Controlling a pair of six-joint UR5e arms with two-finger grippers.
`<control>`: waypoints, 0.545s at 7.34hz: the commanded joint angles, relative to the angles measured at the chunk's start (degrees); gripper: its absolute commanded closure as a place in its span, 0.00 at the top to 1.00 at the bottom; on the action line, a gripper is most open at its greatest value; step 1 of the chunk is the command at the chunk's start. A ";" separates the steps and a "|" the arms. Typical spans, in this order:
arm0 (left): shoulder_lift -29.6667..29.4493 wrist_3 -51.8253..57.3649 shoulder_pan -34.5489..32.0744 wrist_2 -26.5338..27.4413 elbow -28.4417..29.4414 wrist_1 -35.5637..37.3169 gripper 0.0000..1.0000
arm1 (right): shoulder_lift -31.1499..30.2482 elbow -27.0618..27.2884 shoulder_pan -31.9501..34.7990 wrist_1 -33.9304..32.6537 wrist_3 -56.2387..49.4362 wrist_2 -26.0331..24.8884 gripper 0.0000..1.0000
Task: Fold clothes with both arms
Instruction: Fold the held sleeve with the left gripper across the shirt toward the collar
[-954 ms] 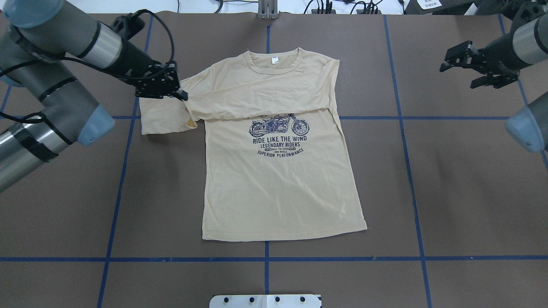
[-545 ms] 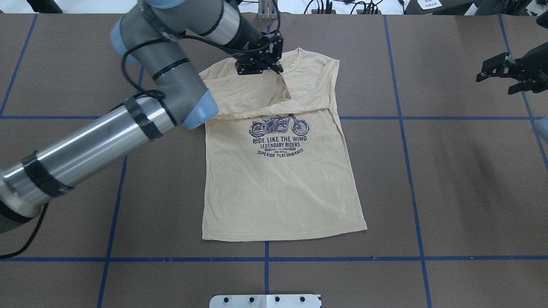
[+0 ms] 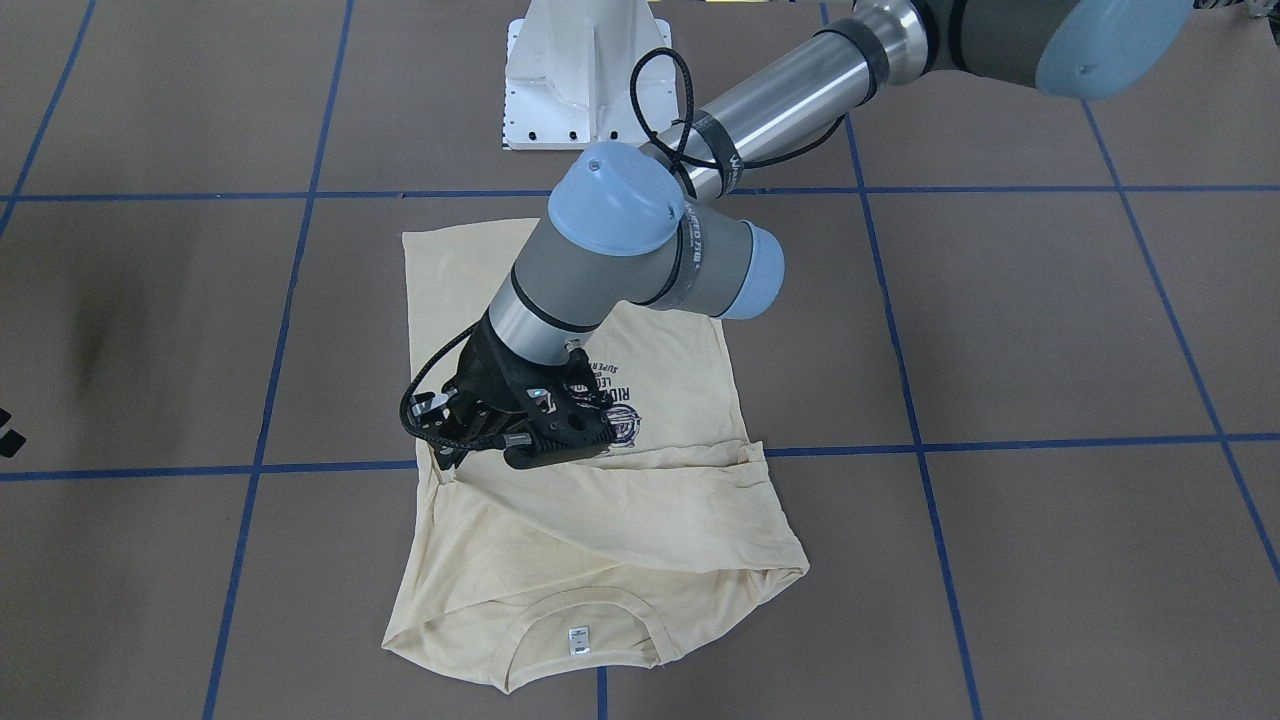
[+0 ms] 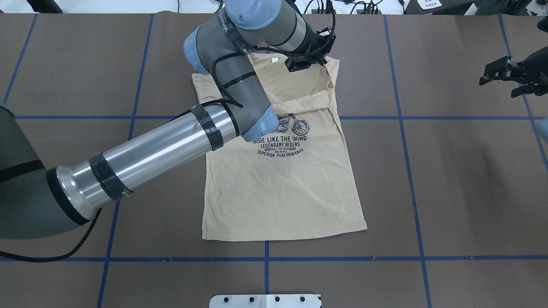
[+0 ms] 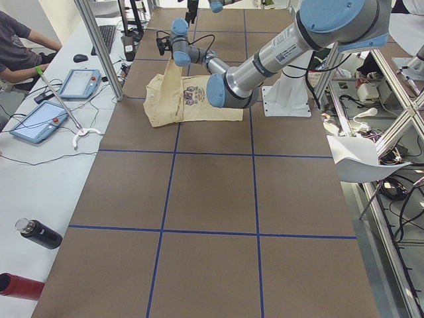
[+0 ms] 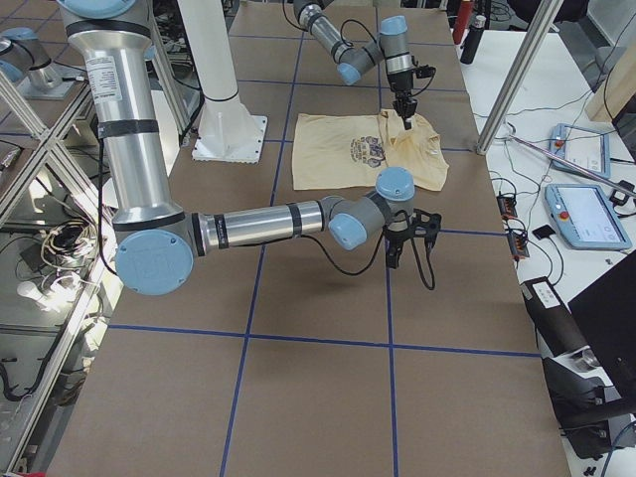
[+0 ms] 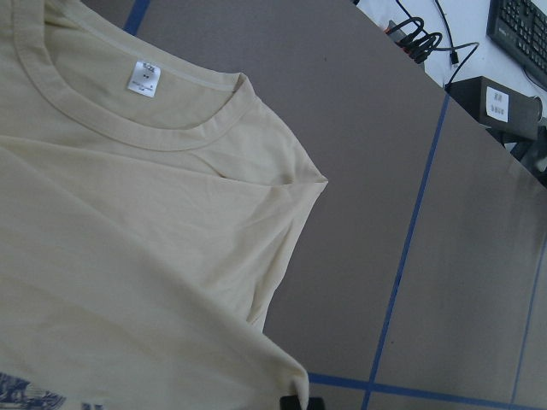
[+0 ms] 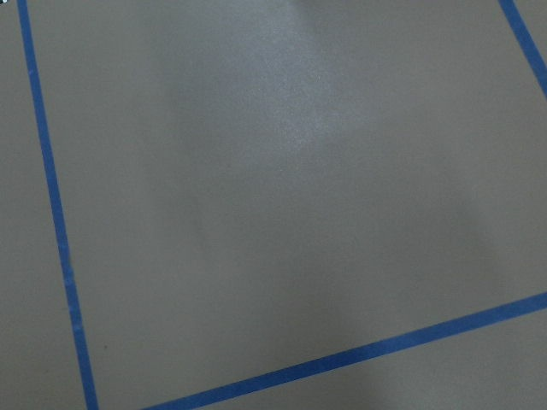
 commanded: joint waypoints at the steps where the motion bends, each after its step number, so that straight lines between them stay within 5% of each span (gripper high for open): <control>1: -0.61 -0.95 2.43 4.48 2.33 -2.11 0.00 | 0.25 -0.71 -0.02 0.00 -0.04 -0.03 1.00; 2: -0.87 -1.74 3.05 5.71 2.42 -2.20 0.10 | 0.43 -1.06 -0.10 0.00 0.04 -0.03 1.00; 3: -1.57 -2.44 3.32 5.81 2.77 -2.20 0.34 | 0.43 -1.23 -0.10 0.00 0.04 -0.03 1.00; 4: -3.40 -4.45 3.32 6.51 4.52 -2.29 0.47 | 0.43 -1.24 -0.10 0.00 0.22 0.06 1.00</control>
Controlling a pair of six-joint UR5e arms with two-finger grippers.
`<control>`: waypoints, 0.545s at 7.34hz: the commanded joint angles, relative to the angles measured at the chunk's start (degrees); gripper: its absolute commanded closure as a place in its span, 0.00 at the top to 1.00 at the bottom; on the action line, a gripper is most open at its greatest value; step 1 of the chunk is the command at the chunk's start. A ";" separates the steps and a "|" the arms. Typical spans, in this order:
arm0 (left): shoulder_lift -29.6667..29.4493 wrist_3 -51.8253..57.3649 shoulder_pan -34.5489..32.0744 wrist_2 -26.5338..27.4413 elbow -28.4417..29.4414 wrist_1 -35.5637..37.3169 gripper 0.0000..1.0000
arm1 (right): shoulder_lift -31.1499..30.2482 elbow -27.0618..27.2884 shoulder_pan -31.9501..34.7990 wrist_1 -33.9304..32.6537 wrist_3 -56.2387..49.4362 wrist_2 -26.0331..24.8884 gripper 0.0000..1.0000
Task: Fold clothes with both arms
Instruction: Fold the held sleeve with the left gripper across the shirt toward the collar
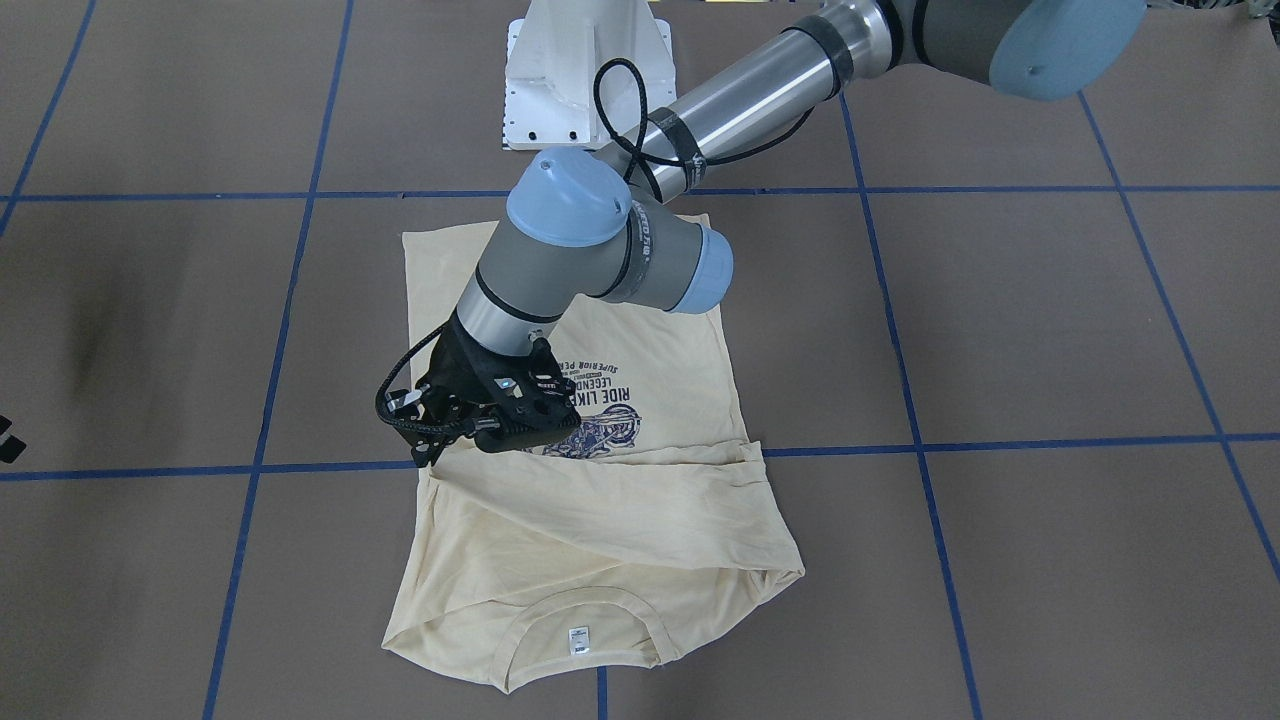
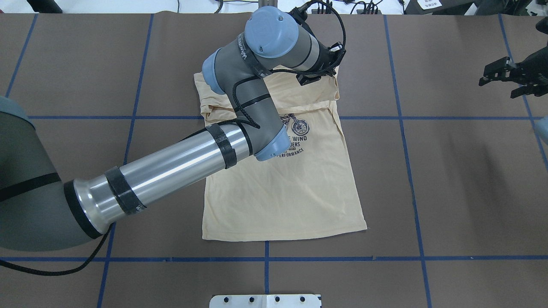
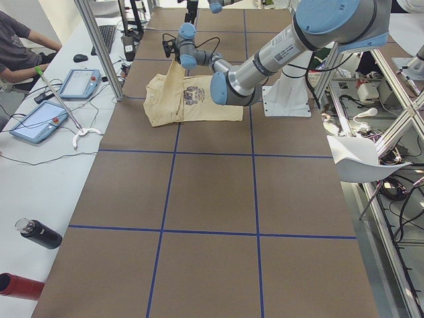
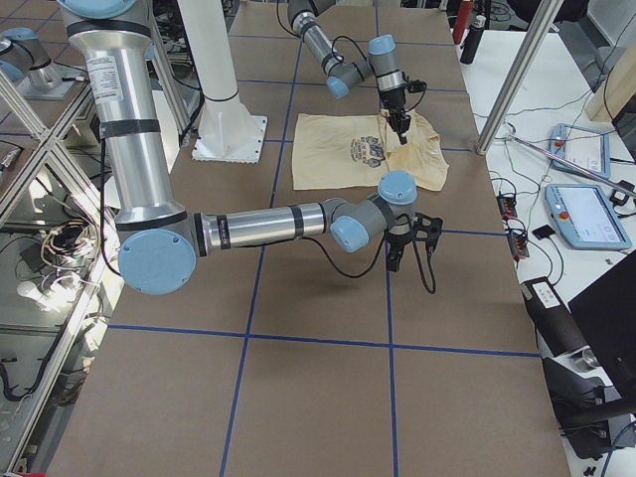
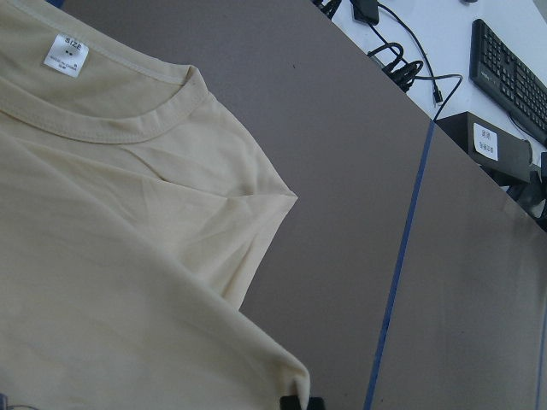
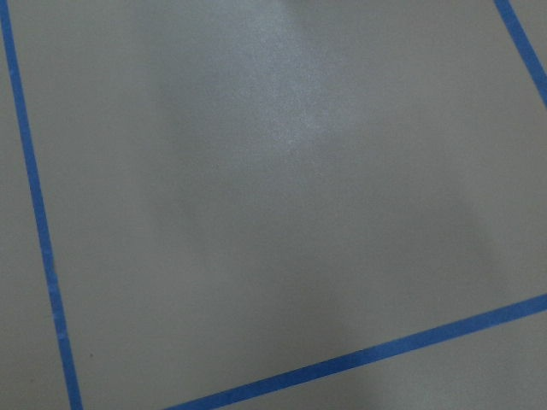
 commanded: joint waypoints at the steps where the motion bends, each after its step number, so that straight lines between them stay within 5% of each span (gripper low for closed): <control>1: -2.17 -1.95 0.30 0.99 1.66 -0.38 0.61 | 0.04 0.32 -0.02 0.09 0.84 -0.02 1.00; 4: -2.27 -1.34 -0.13 0.47 -0.17 -0.29 0.63 | -0.58 1.46 -5.52 8.22 11.58 1.82 1.00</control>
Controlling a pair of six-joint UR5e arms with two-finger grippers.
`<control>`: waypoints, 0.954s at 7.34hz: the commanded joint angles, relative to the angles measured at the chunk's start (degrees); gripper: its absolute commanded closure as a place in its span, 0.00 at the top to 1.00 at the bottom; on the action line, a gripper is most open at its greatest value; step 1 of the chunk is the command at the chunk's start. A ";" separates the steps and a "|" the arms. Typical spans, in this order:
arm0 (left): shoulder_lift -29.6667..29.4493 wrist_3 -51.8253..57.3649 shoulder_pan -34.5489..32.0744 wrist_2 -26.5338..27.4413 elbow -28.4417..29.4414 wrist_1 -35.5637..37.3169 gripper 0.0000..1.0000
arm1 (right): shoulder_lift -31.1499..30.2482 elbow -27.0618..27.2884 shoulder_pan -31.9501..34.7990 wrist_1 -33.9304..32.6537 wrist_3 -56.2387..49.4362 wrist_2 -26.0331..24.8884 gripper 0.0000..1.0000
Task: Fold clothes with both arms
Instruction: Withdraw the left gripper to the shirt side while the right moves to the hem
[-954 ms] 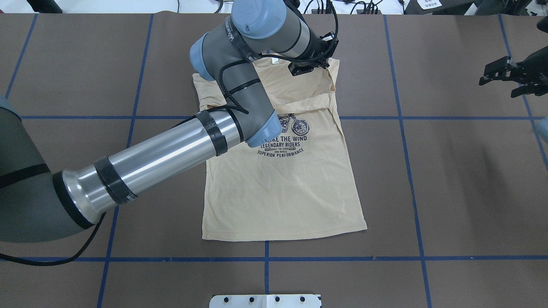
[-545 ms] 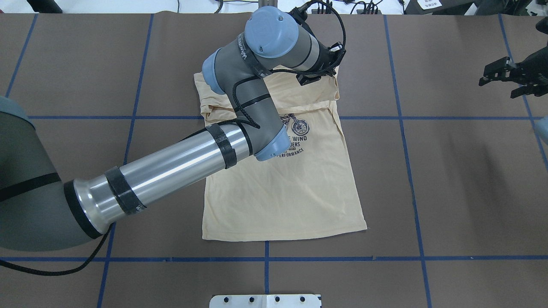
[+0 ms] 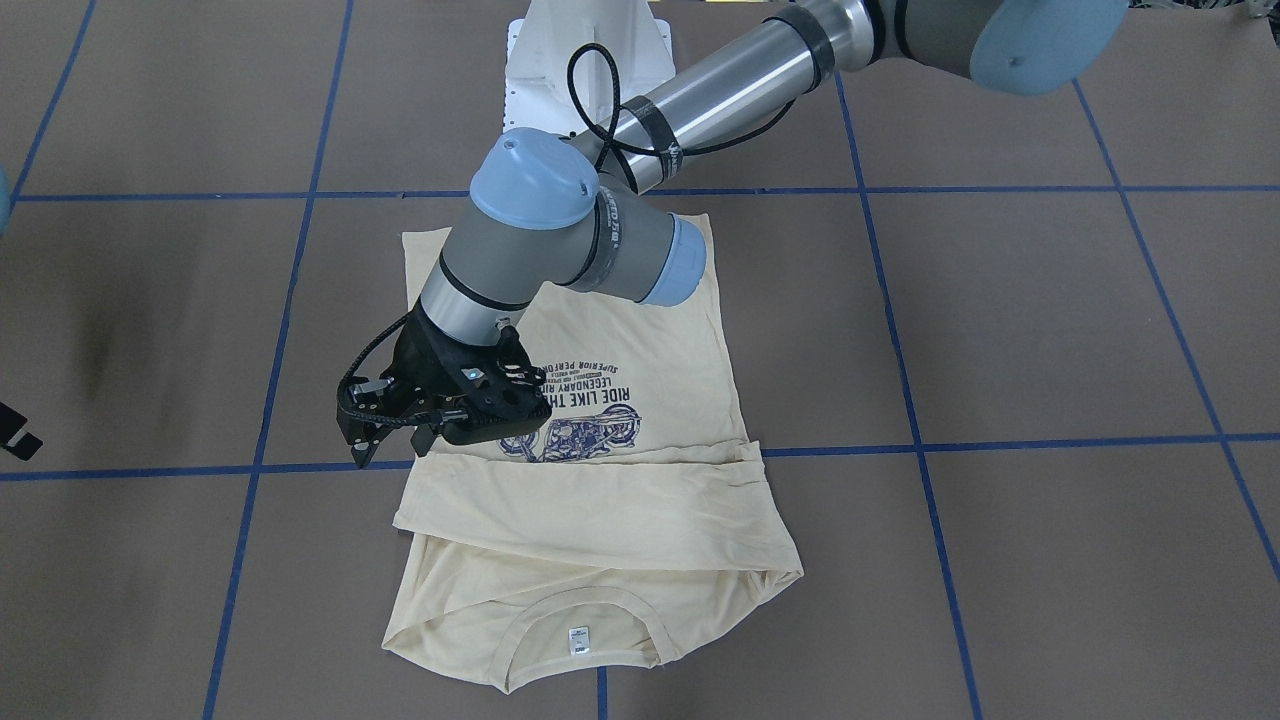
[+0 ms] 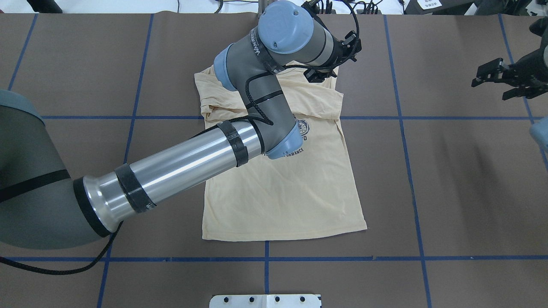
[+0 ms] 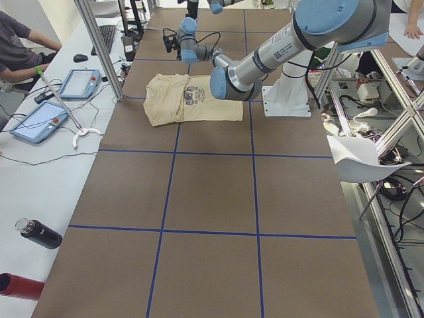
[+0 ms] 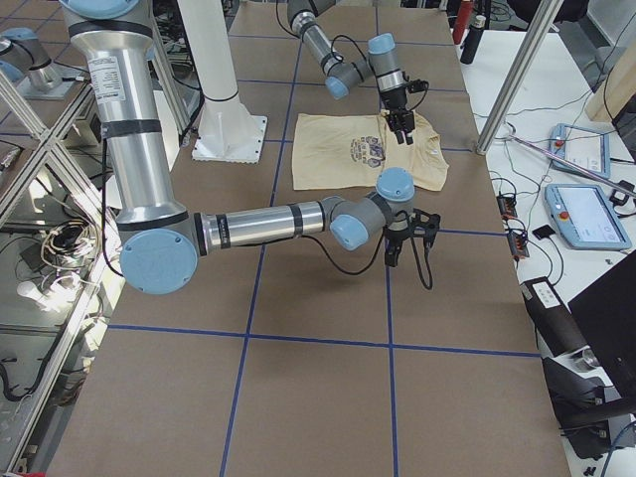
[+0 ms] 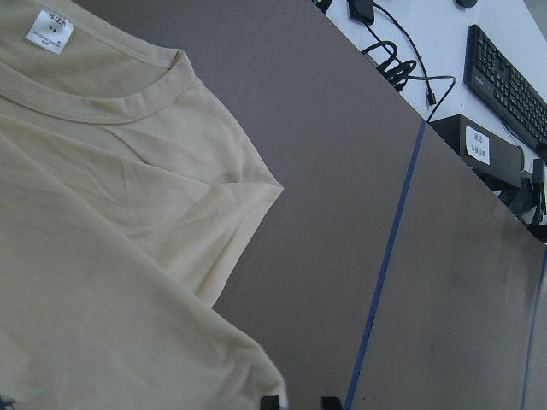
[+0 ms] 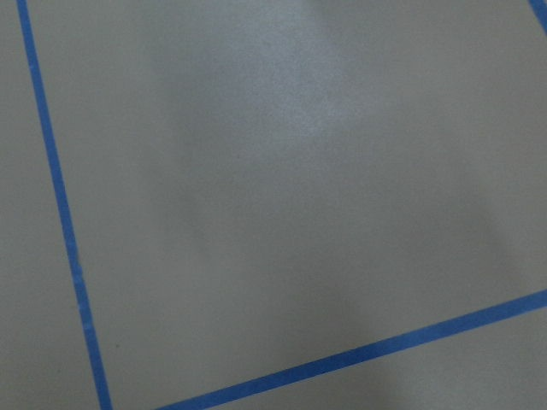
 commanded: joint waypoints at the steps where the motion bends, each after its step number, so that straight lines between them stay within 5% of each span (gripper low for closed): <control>1: 0.52 0.91 -0.31 -1.17 -3.43 0.72 0.63 | -0.66 2.58 -7.97 10.58 18.85 0.58 1.00; 3: 7.77 1.87 -0.49 -5.04 -14.73 3.87 0.63 | -3.27 10.82 -17.01 12.31 32.91 -4.31 1.00; 4: 15.47 7.54 -0.66 -6.00 -24.97 7.54 0.62 | -4.60 15.30 -22.81 11.09 36.43 -11.48 1.00; 6: 28.58 18.27 -2.23 -6.71 -40.74 13.71 0.62 | -4.27 26.53 -38.25 -6.04 42.68 -29.11 1.00; 7: 35.87 23.45 -3.46 -6.98 -47.51 13.91 0.62 | -3.92 28.34 -46.52 -9.11 52.01 -38.27 1.00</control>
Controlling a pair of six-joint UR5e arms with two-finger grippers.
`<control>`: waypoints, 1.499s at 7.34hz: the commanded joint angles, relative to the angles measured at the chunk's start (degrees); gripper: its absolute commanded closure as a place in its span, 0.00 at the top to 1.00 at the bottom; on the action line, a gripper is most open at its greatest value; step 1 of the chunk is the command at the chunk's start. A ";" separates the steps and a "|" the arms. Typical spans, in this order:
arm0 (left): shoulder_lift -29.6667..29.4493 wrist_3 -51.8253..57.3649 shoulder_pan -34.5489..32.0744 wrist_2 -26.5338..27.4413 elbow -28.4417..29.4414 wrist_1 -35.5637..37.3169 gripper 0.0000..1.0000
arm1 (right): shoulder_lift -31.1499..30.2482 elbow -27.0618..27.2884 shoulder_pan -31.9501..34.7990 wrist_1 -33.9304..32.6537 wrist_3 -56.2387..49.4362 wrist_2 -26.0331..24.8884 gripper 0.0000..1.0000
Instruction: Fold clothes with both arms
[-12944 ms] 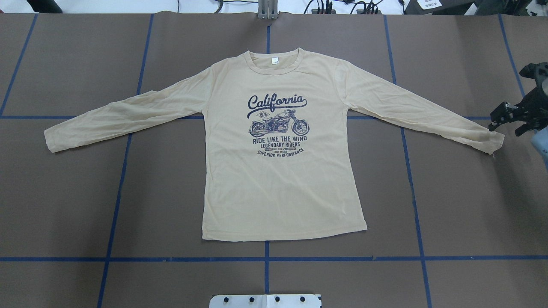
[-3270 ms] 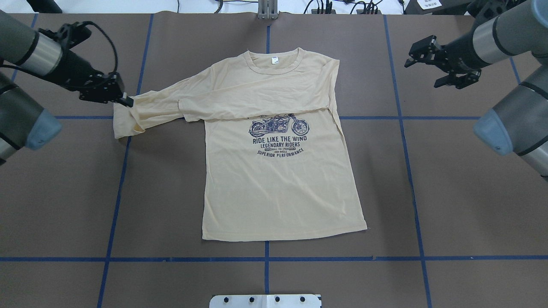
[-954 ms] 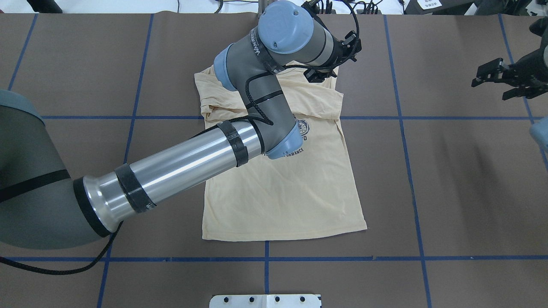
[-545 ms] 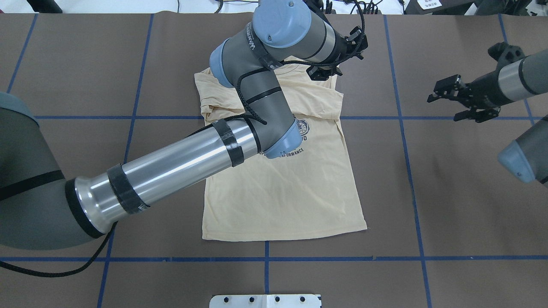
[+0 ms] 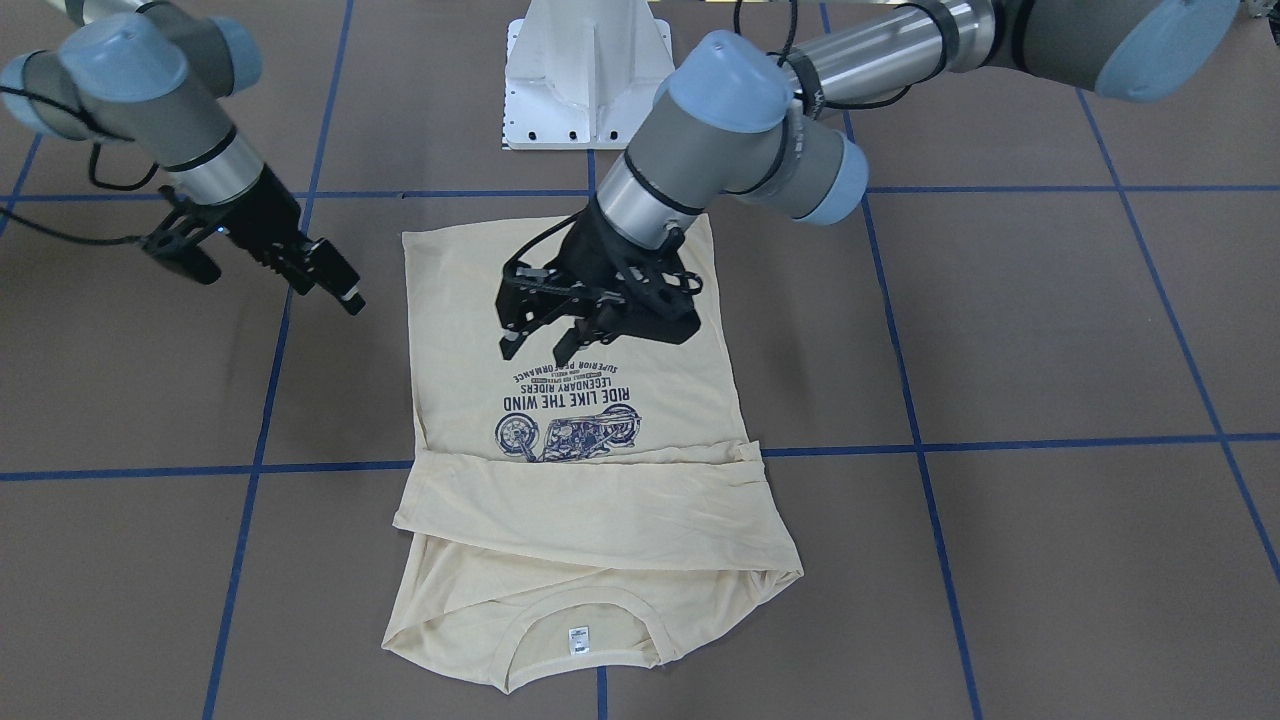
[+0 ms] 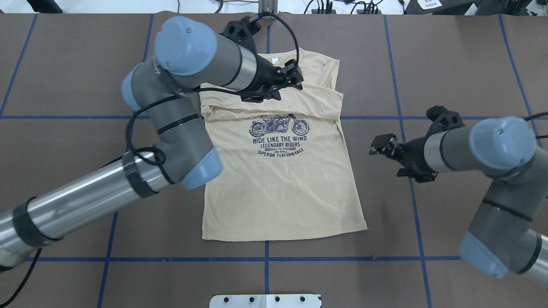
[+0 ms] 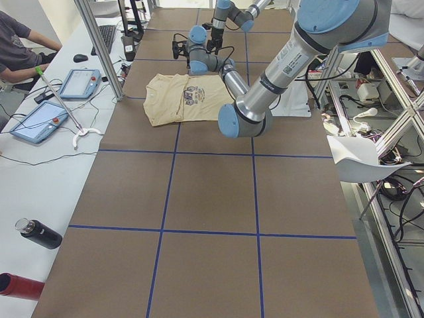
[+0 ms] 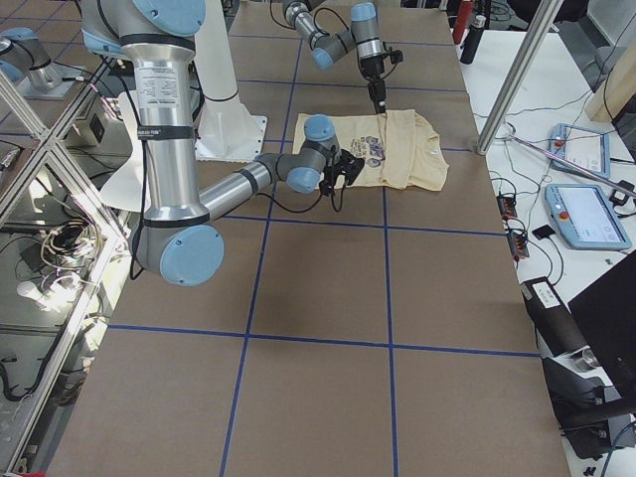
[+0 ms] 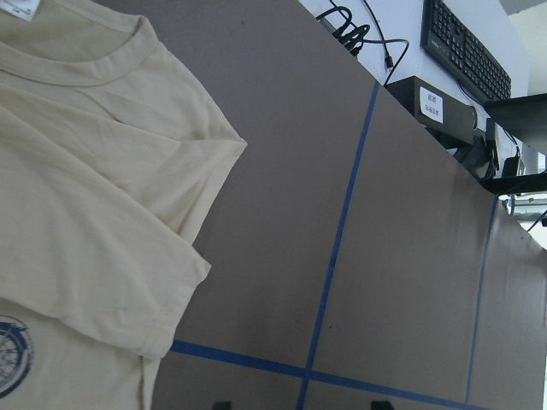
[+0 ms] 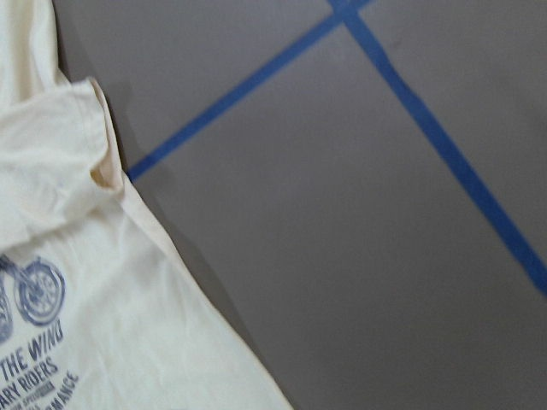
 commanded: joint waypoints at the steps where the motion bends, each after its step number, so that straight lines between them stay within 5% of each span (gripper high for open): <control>1: 15.43 10.30 -3.94 -4.54 -13.87 1.69 0.62 | 0.24 4.25 -16.07 -6.47 13.08 -17.95 1.00; 3: 20.15 14.38 -7.04 -7.66 -15.33 1.78 0.63 | -2.20 4.25 -22.10 -6.56 17.51 -23.80 1.00; 11: 20.34 13.86 -6.61 -7.57 -14.89 1.69 0.64 | -3.28 3.55 -22.64 -6.39 20.51 -23.73 0.90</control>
